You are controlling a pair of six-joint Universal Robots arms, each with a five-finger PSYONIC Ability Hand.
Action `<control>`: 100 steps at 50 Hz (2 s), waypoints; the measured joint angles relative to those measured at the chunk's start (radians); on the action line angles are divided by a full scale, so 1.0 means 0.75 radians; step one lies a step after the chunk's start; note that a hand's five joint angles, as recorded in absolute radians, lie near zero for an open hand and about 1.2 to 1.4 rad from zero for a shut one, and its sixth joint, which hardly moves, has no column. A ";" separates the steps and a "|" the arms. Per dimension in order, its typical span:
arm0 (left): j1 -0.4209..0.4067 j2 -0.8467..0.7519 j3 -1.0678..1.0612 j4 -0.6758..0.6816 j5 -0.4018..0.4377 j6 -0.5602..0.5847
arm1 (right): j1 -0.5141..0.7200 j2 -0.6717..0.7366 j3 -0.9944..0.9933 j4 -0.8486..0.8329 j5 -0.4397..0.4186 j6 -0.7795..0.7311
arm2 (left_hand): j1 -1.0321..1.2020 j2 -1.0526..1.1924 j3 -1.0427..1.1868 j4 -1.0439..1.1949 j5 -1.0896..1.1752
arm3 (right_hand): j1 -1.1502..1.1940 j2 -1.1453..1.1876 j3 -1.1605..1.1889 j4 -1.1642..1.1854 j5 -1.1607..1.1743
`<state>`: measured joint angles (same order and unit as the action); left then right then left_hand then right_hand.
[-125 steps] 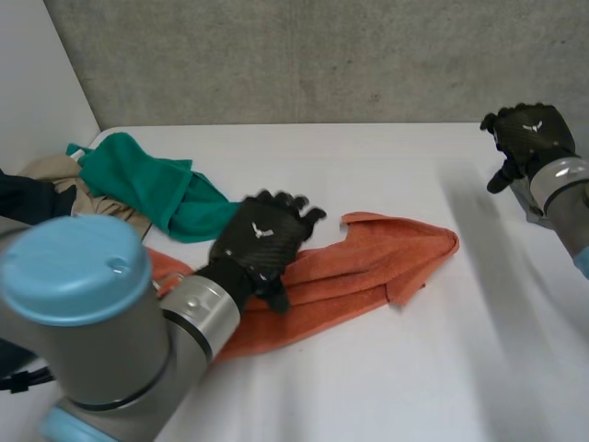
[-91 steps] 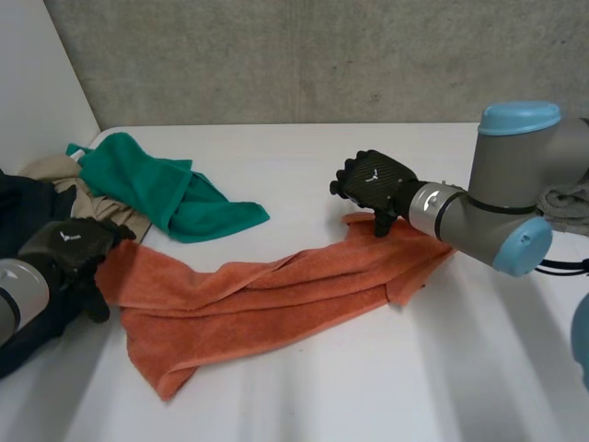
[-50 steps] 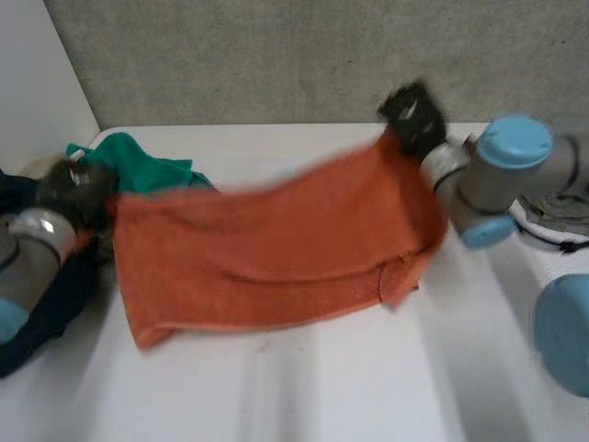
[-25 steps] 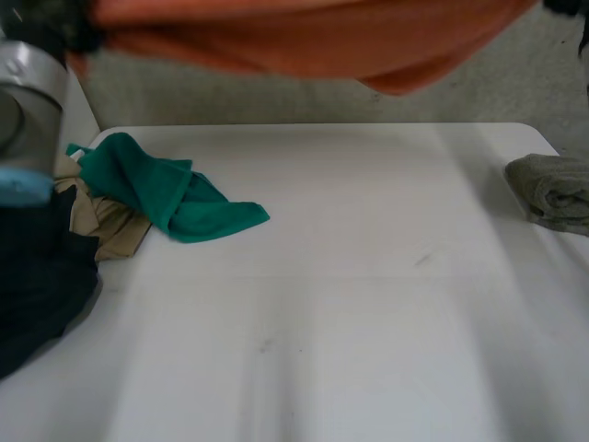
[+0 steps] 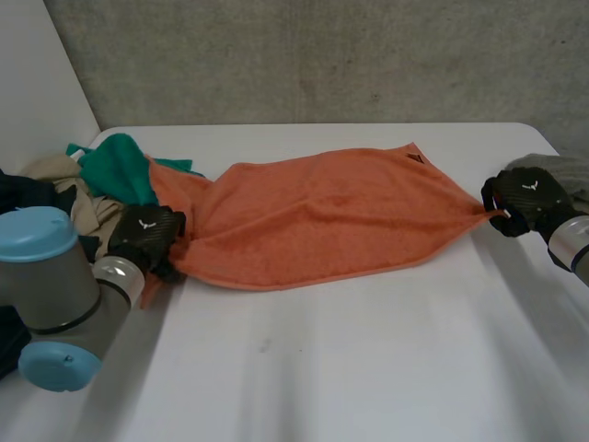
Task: Fold the laundry.
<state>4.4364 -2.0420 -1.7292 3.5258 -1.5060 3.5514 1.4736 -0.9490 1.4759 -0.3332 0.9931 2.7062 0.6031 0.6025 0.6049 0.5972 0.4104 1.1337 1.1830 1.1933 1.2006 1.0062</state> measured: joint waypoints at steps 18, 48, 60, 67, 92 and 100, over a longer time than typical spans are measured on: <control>0.124 0.022 -0.036 -0.059 0.092 0.007 | -0.019 -0.068 0.029 0.115 -0.009 -0.054 | 0.097 0.082 0.080 0.089 0.102 | 0.000 0.000 0.000 0.000 0.000; 0.145 0.515 -0.367 -0.728 0.106 0.369 | -0.262 -0.439 0.198 1.418 0.044 -1.219 | 0.714 0.786 0.767 0.802 0.745 | 0.000 0.000 0.002 0.001 0.000; 0.023 0.246 0.014 -0.507 0.085 0.373 | -0.086 -0.300 0.003 1.066 0.037 -0.830 | 0.714 0.786 0.767 0.802 0.745 | 0.000 0.000 0.002 0.001 0.000; -0.052 0.082 0.597 -0.192 0.081 0.302 | 0.069 -0.245 -0.412 0.472 0.159 -0.222 | 0.714 0.787 0.768 0.803 0.745 | 0.000 0.001 0.002 0.001 0.000; -0.028 -0.027 0.742 -0.038 0.033 -0.136 | 0.096 -0.226 -0.280 -0.298 0.166 0.328 | 0.713 0.779 0.769 0.793 0.745 | 0.000 0.001 0.002 0.002 0.005; -0.046 -0.114 0.350 0.012 0.045 -0.052 | 0.048 -0.133 -0.086 -0.122 0.052 0.146 | 0.622 0.607 0.604 0.615 0.645 | 0.000 0.001 0.003 0.002 0.005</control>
<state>4.4022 -2.1275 -1.4667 3.5350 -1.4720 3.5123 1.5099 -1.0489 1.4117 -0.4251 1.0323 2.8155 1.0693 1.0577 1.0579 1.0581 0.8945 1.1337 1.1836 1.1952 1.2018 1.0101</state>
